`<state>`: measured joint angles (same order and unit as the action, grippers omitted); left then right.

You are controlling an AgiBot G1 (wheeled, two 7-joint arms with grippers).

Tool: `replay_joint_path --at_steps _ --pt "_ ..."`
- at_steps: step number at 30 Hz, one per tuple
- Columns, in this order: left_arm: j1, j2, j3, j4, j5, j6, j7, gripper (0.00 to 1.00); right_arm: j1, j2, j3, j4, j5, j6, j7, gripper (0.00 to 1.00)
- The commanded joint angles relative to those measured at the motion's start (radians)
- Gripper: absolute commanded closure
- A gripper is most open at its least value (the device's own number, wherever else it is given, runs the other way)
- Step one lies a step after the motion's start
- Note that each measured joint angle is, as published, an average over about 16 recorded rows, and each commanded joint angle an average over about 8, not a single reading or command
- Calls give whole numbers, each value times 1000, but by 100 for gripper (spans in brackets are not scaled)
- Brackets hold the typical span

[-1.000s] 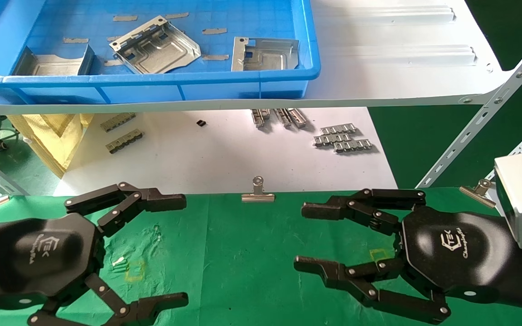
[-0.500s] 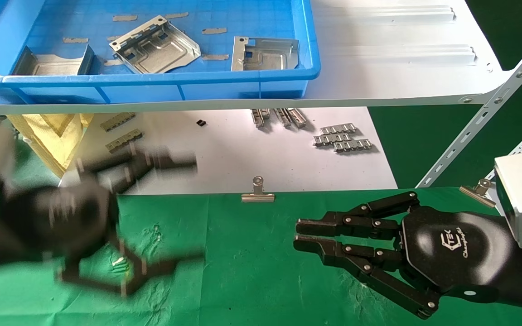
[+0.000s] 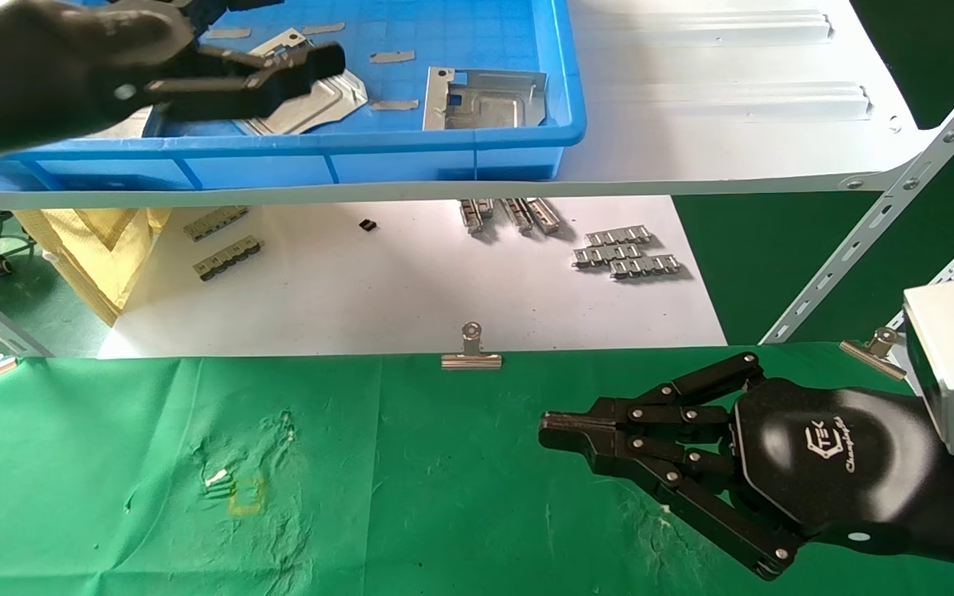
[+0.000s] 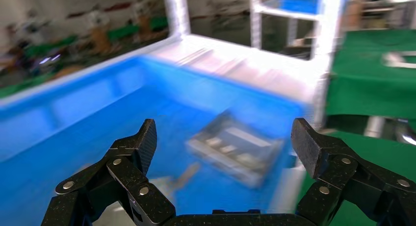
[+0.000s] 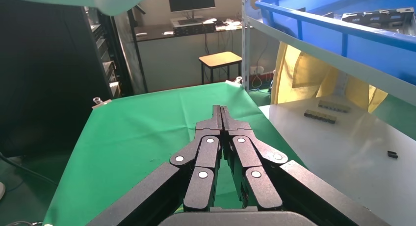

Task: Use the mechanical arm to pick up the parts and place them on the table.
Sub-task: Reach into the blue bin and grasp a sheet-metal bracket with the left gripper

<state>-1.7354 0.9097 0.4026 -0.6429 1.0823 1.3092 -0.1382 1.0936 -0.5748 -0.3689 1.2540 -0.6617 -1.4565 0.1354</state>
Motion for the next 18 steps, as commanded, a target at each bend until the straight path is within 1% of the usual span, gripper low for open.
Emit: replay_joint_path --at_steps 1,6,7,8,14,15,16,18 --pt "-56 39 13 107 34 -26 27 0 0 0 0 0 0 0 0 100" --pt "-196 112 78 284 151 -98 39 1 0 0 0 0 0 0 0 100" --pt "-221 126 90 314 172 -115 42 5 0 0 0 0 0 0 0 100" --pt "-243 138 101 342 192 -133 45 12 0 0 0 0 0 0 0 100" --pt "-342 203 162 476 301 -276 59 87 0 0 0 0 0 0 0 100" --pt "-353 211 171 494 316 -296 57 95 0 0 0 0 0 0 0 100" --pt "-363 219 179 511 330 -313 54 100 0 0 0 0 0 0 0 100" --pt "-380 232 193 540 351 -330 44 100 0 0 0 0 0 0 0 100"
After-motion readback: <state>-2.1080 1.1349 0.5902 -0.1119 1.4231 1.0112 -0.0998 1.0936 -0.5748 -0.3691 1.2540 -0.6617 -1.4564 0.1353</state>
